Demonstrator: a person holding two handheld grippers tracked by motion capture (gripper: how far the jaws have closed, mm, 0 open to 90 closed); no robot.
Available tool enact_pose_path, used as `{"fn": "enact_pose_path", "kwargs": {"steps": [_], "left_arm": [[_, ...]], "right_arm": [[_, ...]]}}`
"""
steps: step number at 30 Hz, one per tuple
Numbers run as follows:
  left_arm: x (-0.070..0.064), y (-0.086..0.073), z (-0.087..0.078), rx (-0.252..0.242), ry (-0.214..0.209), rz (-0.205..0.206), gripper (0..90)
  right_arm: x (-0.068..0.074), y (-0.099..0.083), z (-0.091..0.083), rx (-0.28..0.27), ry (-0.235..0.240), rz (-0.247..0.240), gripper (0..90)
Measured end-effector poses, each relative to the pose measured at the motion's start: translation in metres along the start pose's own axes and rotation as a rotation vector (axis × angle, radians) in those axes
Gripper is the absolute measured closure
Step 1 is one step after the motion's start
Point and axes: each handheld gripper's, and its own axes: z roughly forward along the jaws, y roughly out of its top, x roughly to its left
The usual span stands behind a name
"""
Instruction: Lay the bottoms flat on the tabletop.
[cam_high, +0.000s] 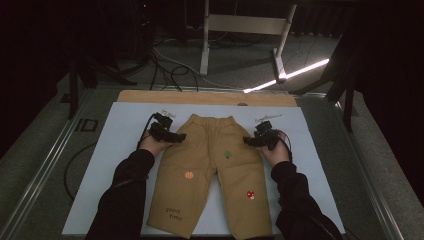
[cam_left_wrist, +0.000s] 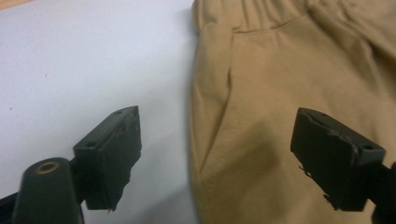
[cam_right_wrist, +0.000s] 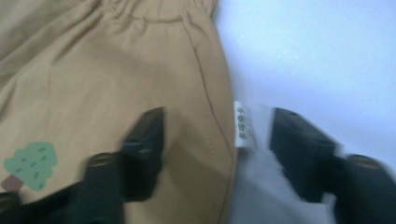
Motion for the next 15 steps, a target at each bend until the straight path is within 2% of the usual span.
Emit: {"fn": "enact_pose_path", "kwargs": {"steps": [2,3,4,6,8,9,10,11,12,13,14,15], "left_arm": [[-0.0007,-0.0013,0.0027,0.008,0.010,0.014,25.1],[-0.0004,-0.0019,0.0056,0.017,0.006,0.014,28.3],[-0.0004,-0.0019,0.0056,0.017,0.006,0.014,32.8],[-0.0012,-0.0024,0.0076,0.017,0.005,0.020,34.8],[-0.0020,-0.0035,0.0080,0.005,0.005,0.029,39.4],[-0.0021,-0.0038,0.0078,0.002,-0.003,0.038,44.7],[-0.0021,-0.0038,0.0078,0.002,-0.003,0.038,48.8],[-0.0025,-0.0041,0.0075,0.000,-0.008,0.038,52.9],[-0.0020,-0.0046,0.0070,-0.001,-0.015,0.036,52.9],[-0.0017,-0.0050,0.0067,-0.004,-0.016,0.037,59.3],[-0.0013,-0.0051,0.0064,-0.005,-0.021,0.034,59.3],[-0.0009,-0.0051,0.0064,-0.005,-0.025,0.029,63.5]], "right_arm": [[-0.0003,0.0002,0.0019,0.013,-0.015,-0.014,43.4],[0.0016,0.0005,0.0041,0.037,-0.032,-0.028,44.2],[0.0016,0.0005,0.0041,0.037,-0.032,-0.028,44.2],[0.0018,0.0015,0.0049,0.033,-0.027,-0.033,47.3],[0.0022,0.0024,0.0047,0.040,-0.034,-0.028,52.9],[0.0029,0.0030,0.0049,0.044,-0.029,-0.036,59.9],[0.0029,0.0030,0.0049,0.044,-0.029,-0.036,59.9],[0.0033,0.0041,0.0047,0.052,-0.015,-0.051,68.1],[0.0033,0.0041,0.0047,0.052,-0.015,-0.051,68.1],[0.0041,0.0046,0.0045,0.058,-0.013,-0.052,77.5],[0.0041,0.0046,0.0045,0.058,-0.013,-0.052,77.5],[0.0055,0.0052,0.0044,0.064,-0.006,-0.050,82.8]]}}
